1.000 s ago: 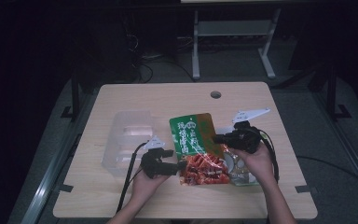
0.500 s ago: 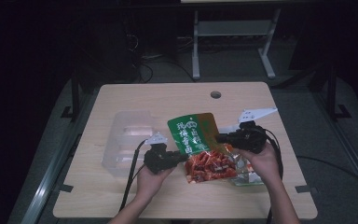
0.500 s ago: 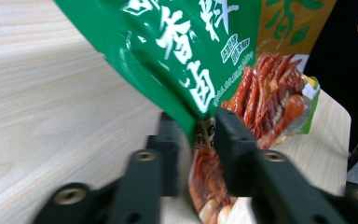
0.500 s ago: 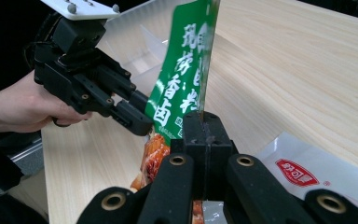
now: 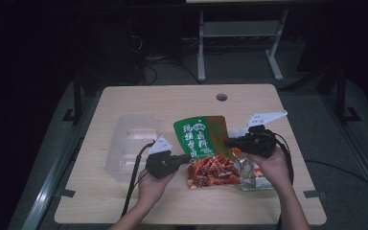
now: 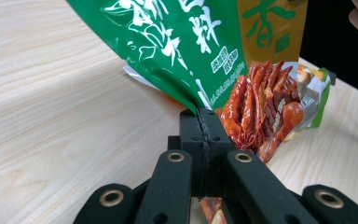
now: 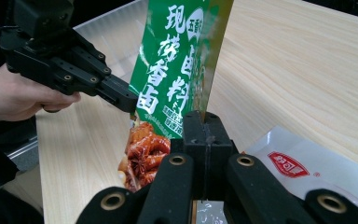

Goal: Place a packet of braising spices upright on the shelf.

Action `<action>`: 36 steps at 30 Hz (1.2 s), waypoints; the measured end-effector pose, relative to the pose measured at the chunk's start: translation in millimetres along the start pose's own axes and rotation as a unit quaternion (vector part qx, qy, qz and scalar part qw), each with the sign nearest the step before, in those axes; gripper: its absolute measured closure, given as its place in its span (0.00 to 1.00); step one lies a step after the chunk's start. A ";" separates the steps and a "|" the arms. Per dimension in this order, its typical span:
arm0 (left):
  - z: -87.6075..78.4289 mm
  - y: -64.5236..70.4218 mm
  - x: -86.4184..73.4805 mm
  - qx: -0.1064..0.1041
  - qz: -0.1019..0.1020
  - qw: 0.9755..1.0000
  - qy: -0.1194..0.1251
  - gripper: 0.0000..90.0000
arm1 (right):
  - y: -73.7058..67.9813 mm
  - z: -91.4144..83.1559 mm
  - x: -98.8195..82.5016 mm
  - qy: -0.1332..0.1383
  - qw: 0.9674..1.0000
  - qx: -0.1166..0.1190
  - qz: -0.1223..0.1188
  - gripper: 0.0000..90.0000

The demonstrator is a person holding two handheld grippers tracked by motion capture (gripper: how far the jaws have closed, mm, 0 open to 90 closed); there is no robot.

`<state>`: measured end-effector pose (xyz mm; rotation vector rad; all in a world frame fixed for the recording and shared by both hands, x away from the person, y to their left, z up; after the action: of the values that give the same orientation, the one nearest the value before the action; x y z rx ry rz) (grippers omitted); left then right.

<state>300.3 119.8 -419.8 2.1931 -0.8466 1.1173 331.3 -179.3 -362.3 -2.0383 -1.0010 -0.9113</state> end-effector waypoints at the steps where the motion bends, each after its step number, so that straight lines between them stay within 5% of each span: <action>1: 0.0 0.0 0.0 0.000 0.000 1.000 0.000 1.00 | 0.0 0.0 0.0 0.000 1.000 0.000 0.000 1.00; 11: -0.6 1.8 0.4 0.015 0.011 1.000 -0.005 1.00 | 4.8 8.1 -5.3 -0.005 1.000 0.012 0.012 0.99; 20: -1.9 1.3 1.7 0.027 0.018 0.999 -0.005 1.00 | 4.5 26.9 -9.7 -0.051 0.998 0.016 0.017 0.97; 30: -2.8 5.2 1.9 0.027 0.027 0.999 -0.005 1.00 | 4.6 42.0 -13.1 -0.073 0.996 0.028 0.030 0.97; 36: -5.4 4.0 -1.3 0.027 0.021 0.999 -0.005 0.98 | 2.9 37.4 -12.5 -0.062 0.996 0.049 0.030 0.99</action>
<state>294.1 121.3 -417.3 2.2358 -0.8809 1.1637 338.7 -155.1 -392.8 -2.0510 -1.0249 -0.6977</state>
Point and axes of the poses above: each handheld gripper's, and its own axes: z roughly forward along the jaws, x roughly out of its top, y roughly to its right, the point moved 1 cm from there along z, roughly forward along the jaws, and after that the axes turned 4 degrees about x, right-handed, at the moved point
